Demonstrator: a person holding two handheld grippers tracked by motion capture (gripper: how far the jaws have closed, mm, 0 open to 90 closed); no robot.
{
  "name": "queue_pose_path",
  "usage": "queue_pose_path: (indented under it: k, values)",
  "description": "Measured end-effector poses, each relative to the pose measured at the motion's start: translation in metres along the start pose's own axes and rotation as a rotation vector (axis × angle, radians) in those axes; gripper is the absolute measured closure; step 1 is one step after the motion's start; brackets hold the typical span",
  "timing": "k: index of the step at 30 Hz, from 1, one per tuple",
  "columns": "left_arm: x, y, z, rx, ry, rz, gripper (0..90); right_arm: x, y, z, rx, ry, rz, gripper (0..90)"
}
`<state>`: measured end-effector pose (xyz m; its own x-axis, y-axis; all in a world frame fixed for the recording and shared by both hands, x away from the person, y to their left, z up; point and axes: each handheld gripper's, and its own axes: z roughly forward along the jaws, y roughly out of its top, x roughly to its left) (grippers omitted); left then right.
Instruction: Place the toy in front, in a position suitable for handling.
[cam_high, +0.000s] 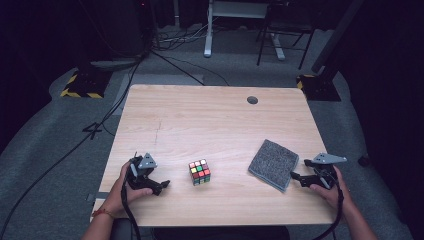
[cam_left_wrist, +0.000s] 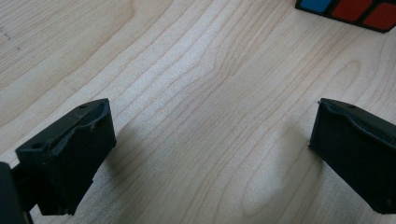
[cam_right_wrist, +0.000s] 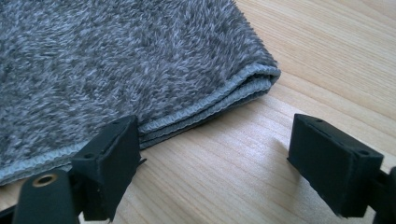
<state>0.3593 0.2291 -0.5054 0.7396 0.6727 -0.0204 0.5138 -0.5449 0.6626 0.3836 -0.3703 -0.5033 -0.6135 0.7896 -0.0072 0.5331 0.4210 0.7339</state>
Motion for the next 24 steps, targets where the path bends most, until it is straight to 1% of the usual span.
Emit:
queue_pose_path:
  k: [5,8,9,10,11,12,14,16,17,19,20,21,22,23,24]
  values:
    - [0.000,-0.001,-0.001,0.002,0.001,0.006,0.3,0.001,0.001,0.000,0.006,-0.005,0.002,16.5]
    - [-0.001,-0.001,-0.001,0.002,-0.002,0.005,0.4,0.001,0.002,-0.001,0.018,-0.011,-0.020,16.5]
    - [-0.002,-0.002,-0.002,0.002,-0.001,0.007,0.4,0.001,0.002,-0.001,0.018,-0.011,-0.020,16.5]
    - [-0.002,-0.002,-0.002,0.002,-0.004,0.007,0.4,0.002,0.005,-0.002,0.038,-0.023,-0.035,17.0]
    - [-0.002,-0.002,-0.002,0.002,-0.004,0.007,0.3,0.003,0.006,-0.003,0.044,-0.030,-0.048,19.1]
    - [-0.003,-0.002,-0.002,0.003,-0.007,0.011,0.3,0.005,0.006,-0.004,0.040,-0.024,-0.055,20.5]
    - [-0.005,-0.001,-0.001,0.003,-0.013,0.015,0.3,0.007,0.007,-0.006,0.025,-0.012,-0.061,19.7]
    - [-0.006,-0.001,-0.001,0.004,-0.018,0.022,0.2,0.009,0.011,-0.009,0.001,-0.005,-0.062,20.0]
    - [-0.008,0.000,0.000,0.003,-0.029,0.033,0.2,0.011,0.013,-0.010,-0.013,-0.007,-0.066,20.5]
    - [-0.011,0.001,0.001,0.003,-0.029,0.038,0.2,0.014,0.017,-0.014,-0.040,0.007,-0.075,21.1]
    - [-0.011,0.001,0.001,0.003,-0.029,0.038,0.2,0.014,0.017,-0.014,-0.040,0.007,-0.075,21.1]
    - [-0.013,0.001,0.001,0.002,-0.030,0.037,0.2,0.020,0.021,-0.015,-0.057,0.010,-0.091,23.2]
    - [-0.014,0.002,0.001,0.005,-0.028,0.040,0.2,0.020,0.021,-0.015,-0.057,0.010,-0.091,23.2]
    - [-0.017,0.003,0.003,0.003,-0.035,0.044,0.1,0.026,0.025,-0.015,-0.066,0.038,-0.114,26.7]
    - [-0.018,0.004,0.004,0.004,-0.040,0.047,0.1,0.026,0.025,-0.015,-0.066,0.038,-0.114,26.7]
